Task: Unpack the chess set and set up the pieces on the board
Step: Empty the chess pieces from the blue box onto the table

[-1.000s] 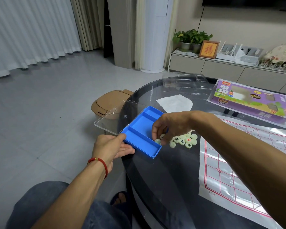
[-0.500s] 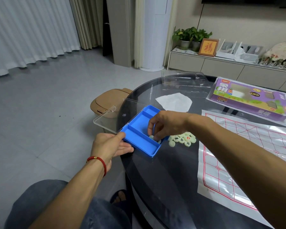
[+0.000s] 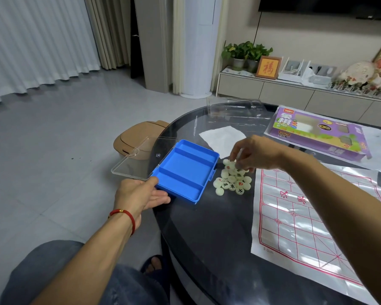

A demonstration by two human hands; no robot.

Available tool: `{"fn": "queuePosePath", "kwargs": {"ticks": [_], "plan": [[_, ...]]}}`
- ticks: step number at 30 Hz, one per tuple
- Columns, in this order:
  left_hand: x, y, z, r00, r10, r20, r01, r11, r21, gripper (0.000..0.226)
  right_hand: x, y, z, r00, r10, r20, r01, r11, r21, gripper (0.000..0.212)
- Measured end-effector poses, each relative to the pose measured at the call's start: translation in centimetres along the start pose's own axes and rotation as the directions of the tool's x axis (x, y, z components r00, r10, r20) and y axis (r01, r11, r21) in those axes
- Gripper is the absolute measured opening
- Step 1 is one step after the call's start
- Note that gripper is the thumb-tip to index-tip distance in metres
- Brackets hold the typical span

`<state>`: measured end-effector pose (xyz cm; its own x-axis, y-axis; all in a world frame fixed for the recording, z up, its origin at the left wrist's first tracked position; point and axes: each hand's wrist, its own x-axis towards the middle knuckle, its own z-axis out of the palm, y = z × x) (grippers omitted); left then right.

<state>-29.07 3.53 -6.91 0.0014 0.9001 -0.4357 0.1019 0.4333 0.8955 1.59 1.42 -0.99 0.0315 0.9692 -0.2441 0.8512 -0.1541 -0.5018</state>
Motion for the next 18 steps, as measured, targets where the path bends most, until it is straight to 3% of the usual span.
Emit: {"fn": "queuePosePath", "kwargs": {"ticks": [14,18], "plan": [[-0.3,0.8,0.4,1.000,0.013,-0.016,-0.011,0.992,0.125,0.023,-1.1,1.0,1.0,0.973,-0.037,-0.227,0.019,0.996,-0.084,0.011],[-1.6,1.5,-0.1,1.000,-0.010,0.019,0.007,0.989,0.151,0.036,-2.1,0.3,0.2,0.951,-0.098,-0.292,0.051,0.985,-0.164,0.016]]}}
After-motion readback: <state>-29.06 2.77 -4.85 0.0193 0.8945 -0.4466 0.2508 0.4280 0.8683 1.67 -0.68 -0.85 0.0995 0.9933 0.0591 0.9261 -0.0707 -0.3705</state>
